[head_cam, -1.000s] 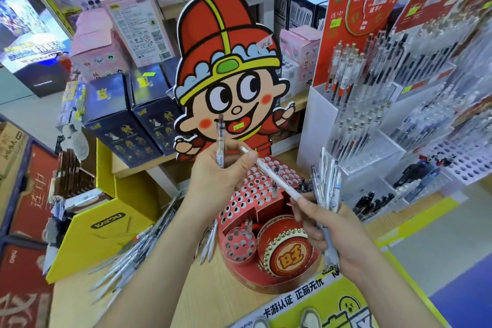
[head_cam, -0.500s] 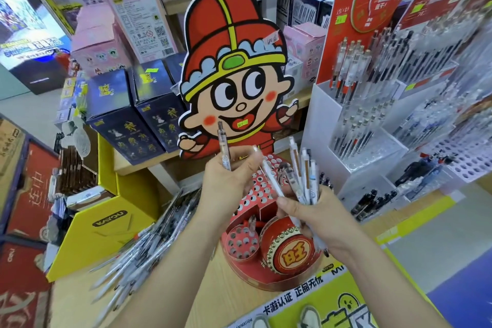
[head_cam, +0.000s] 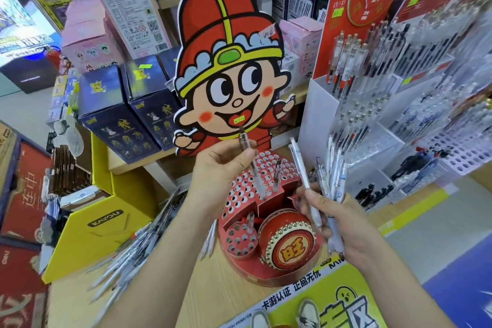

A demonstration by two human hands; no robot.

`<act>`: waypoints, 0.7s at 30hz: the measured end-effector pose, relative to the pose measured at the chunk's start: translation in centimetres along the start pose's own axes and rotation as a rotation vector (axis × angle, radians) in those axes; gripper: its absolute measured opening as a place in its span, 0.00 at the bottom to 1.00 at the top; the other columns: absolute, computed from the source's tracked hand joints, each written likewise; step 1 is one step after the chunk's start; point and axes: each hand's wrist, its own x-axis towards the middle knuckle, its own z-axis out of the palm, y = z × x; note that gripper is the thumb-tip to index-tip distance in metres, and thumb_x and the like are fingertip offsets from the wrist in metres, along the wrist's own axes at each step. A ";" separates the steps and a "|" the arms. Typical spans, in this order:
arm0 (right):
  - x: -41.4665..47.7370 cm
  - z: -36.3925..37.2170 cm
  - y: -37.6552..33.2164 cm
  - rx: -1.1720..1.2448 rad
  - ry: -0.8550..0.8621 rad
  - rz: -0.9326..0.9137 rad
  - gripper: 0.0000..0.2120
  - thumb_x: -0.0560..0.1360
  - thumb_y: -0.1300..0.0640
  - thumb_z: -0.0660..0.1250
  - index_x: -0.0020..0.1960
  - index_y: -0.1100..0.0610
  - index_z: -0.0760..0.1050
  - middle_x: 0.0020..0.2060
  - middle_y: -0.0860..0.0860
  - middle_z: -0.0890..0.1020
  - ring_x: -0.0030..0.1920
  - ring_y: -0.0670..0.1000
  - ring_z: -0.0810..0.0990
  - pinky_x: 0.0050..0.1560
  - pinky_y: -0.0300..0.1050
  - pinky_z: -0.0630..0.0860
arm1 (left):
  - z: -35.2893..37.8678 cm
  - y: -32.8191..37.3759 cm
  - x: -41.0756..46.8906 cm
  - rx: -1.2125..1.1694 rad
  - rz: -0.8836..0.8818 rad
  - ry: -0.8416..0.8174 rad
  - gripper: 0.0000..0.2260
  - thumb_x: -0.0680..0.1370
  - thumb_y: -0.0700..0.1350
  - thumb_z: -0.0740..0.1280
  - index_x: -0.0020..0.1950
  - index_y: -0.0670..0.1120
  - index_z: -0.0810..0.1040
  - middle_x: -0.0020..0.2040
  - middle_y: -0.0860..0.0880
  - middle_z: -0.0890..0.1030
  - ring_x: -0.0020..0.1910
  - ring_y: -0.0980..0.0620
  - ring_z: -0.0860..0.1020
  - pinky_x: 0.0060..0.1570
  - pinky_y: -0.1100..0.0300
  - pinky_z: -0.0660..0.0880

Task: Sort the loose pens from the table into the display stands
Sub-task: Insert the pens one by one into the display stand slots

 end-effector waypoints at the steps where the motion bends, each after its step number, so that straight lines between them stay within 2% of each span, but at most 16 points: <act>1: -0.1 -0.4 0.0 0.011 0.026 -0.007 0.35 0.49 0.43 0.85 0.47 0.64 0.82 0.31 0.59 0.78 0.22 0.46 0.68 0.18 0.35 0.64 | 0.0 0.1 0.1 0.094 0.047 0.016 0.07 0.73 0.39 0.72 0.50 0.43 0.83 0.43 0.50 0.85 0.46 0.53 0.82 0.46 0.62 0.79; 5: -0.4 -1.6 -0.2 0.061 0.075 -0.021 0.31 0.45 0.43 0.86 0.41 0.59 0.84 0.30 0.57 0.79 0.21 0.46 0.69 0.18 0.36 0.64 | 0.5 -0.5 0.6 0.311 0.110 0.018 0.06 0.73 0.40 0.73 0.49 0.46 0.84 0.43 0.54 0.85 0.45 0.58 0.82 0.45 0.66 0.78; 7: -0.6 -1.7 -0.2 0.074 0.093 -0.021 0.31 0.45 0.43 0.86 0.41 0.60 0.84 0.30 0.57 0.79 0.21 0.46 0.68 0.18 0.36 0.64 | 0.6 -1.6 0.9 0.414 0.110 0.009 0.08 0.73 0.43 0.74 0.51 0.47 0.84 0.44 0.54 0.85 0.46 0.58 0.82 0.47 0.63 0.79; 10: -0.9 -1.7 0.0 0.087 0.120 -0.013 0.37 0.45 0.44 0.86 0.46 0.63 0.81 0.31 0.58 0.79 0.21 0.46 0.69 0.17 0.36 0.63 | 0.5 -2.7 1.0 0.469 0.086 0.017 0.10 0.72 0.46 0.75 0.53 0.48 0.84 0.46 0.55 0.84 0.48 0.58 0.81 0.50 0.62 0.78; 13: -1.1 -1.8 0.4 0.070 0.136 -0.008 0.44 0.45 0.43 0.86 0.52 0.68 0.77 0.31 0.57 0.79 0.22 0.46 0.70 0.18 0.35 0.63 | 0.6 -2.8 0.8 0.455 0.117 0.007 0.07 0.72 0.44 0.75 0.49 0.48 0.84 0.42 0.55 0.84 0.45 0.59 0.81 0.47 0.66 0.77; 16: -1.2 -1.7 0.5 0.056 0.133 0.003 0.44 0.45 0.43 0.86 0.52 0.66 0.77 0.31 0.58 0.80 0.23 0.46 0.71 0.18 0.35 0.63 | 0.9 -2.9 0.3 0.544 0.171 -0.051 0.04 0.72 0.42 0.75 0.45 0.48 0.83 0.38 0.56 0.82 0.41 0.63 0.79 0.44 0.70 0.75; 19: -1.4 -1.5 0.5 0.042 0.125 0.001 0.40 0.47 0.43 0.86 0.50 0.65 0.78 0.32 0.59 0.80 0.22 0.47 0.70 0.19 0.35 0.64 | 0.9 -3.9 0.3 0.691 0.242 -0.086 0.02 0.73 0.43 0.74 0.43 0.47 0.82 0.38 0.55 0.81 0.41 0.60 0.79 0.45 0.60 0.78; 21: -1.5 -1.4 0.3 0.025 0.120 0.011 0.30 0.54 0.47 0.84 0.47 0.64 0.80 0.32 0.59 0.79 0.22 0.47 0.70 0.19 0.35 0.63 | 0.7 -4.7 0.8 0.790 0.253 -0.100 0.04 0.73 0.46 0.74 0.43 0.49 0.81 0.38 0.56 0.81 0.41 0.56 0.79 0.45 0.53 0.78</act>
